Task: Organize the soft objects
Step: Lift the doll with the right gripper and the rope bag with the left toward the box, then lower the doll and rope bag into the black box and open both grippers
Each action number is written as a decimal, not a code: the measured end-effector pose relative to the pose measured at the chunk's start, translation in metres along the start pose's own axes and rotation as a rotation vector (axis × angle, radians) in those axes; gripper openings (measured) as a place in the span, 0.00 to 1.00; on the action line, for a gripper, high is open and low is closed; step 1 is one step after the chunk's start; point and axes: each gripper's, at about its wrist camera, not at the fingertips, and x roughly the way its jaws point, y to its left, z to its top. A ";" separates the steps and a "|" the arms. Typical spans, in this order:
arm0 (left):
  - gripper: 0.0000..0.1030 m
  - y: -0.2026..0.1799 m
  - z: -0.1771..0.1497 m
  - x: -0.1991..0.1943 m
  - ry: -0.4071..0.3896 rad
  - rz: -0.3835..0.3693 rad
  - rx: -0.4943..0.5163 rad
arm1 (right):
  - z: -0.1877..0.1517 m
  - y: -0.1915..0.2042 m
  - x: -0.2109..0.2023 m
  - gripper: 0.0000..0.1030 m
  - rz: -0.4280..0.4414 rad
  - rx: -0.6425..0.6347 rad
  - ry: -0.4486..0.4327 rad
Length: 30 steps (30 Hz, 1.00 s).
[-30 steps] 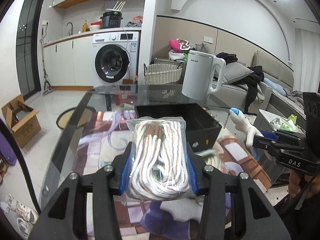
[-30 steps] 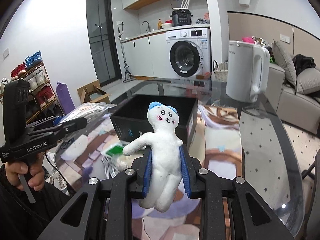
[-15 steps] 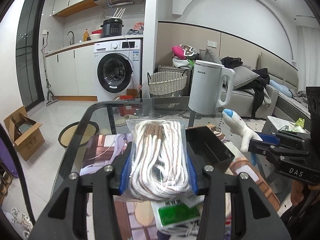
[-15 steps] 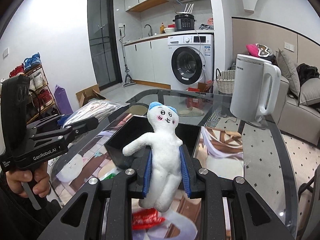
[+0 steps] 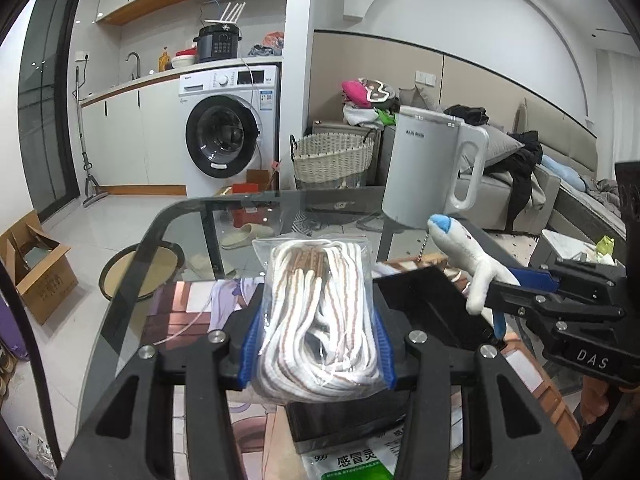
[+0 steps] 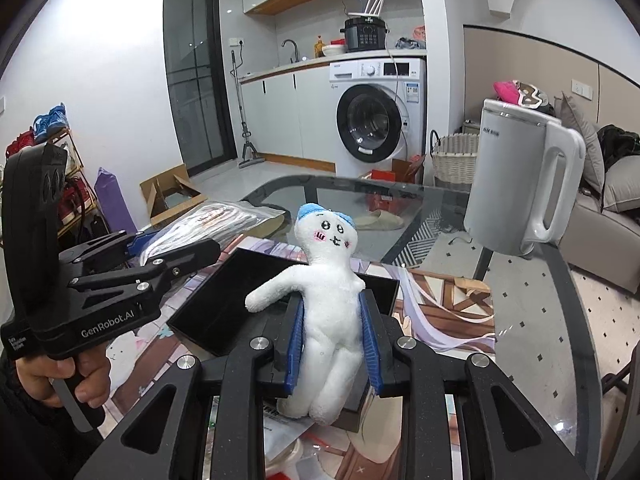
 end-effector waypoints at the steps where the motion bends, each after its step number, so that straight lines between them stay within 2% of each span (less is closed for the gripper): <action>1: 0.44 0.000 -0.002 0.003 0.006 -0.007 0.000 | -0.001 0.000 0.003 0.25 -0.002 0.001 0.006; 12: 0.44 -0.009 -0.010 0.017 0.025 0.001 0.024 | 0.000 -0.001 0.033 0.25 0.020 0.002 0.050; 30: 0.44 -0.012 -0.026 0.031 0.055 0.015 0.052 | -0.015 0.005 0.060 0.25 -0.014 -0.037 0.110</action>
